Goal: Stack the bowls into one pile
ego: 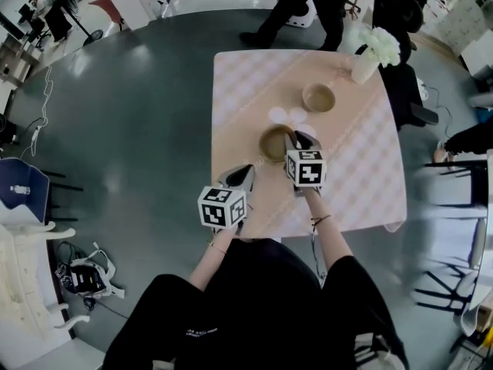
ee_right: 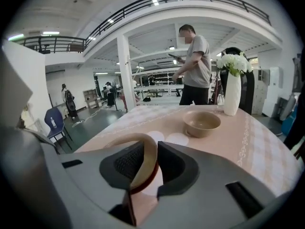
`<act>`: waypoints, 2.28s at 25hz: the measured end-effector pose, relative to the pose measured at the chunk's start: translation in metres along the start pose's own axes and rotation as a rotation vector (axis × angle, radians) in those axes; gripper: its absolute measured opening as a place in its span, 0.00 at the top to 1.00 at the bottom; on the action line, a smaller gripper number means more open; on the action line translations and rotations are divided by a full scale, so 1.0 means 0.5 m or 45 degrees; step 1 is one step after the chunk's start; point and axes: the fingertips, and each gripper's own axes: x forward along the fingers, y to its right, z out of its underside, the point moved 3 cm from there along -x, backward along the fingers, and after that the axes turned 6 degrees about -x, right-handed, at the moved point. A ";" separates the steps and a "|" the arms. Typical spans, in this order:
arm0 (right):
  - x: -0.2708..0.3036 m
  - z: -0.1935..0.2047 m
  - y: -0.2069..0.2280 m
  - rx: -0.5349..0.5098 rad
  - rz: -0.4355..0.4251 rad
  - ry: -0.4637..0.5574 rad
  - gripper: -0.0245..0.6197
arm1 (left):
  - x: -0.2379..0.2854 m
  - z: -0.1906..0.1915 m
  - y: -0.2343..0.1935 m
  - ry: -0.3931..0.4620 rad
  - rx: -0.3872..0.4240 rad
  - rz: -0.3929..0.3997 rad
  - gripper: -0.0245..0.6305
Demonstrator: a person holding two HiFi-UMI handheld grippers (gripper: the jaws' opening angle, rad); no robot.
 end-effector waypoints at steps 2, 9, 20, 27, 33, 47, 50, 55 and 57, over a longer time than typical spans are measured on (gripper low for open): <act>-0.001 -0.003 0.007 -0.053 0.041 0.006 0.82 | 0.002 -0.002 0.001 -0.001 0.001 0.000 0.97; 0.013 0.024 0.015 0.126 0.044 -0.046 0.70 | -0.001 -0.002 -0.006 -0.005 -0.009 -0.001 0.97; 0.026 0.037 0.013 0.249 0.005 -0.140 0.92 | -0.001 -0.006 -0.019 -0.029 -0.015 0.027 0.97; 0.024 0.026 0.009 0.335 -0.002 -0.121 0.94 | 0.000 -0.014 -0.032 -0.035 -0.010 0.058 0.97; 0.007 0.011 -0.004 0.398 -0.002 -0.067 0.94 | -0.007 -0.023 -0.046 -0.025 -0.018 0.083 0.97; -0.047 -0.052 0.101 0.492 -0.045 0.076 0.94 | 0.055 -0.063 0.051 0.036 0.017 0.094 0.97; -0.054 -0.061 0.140 0.486 -0.050 0.110 0.94 | 0.082 -0.076 0.079 0.062 0.018 0.080 0.97; -0.044 -0.075 0.203 0.503 -0.037 0.147 0.94 | 0.128 -0.085 0.109 0.078 0.002 0.055 0.97; -0.042 -0.077 0.232 0.513 -0.029 0.156 0.94 | 0.147 -0.085 0.125 0.078 0.001 0.048 0.97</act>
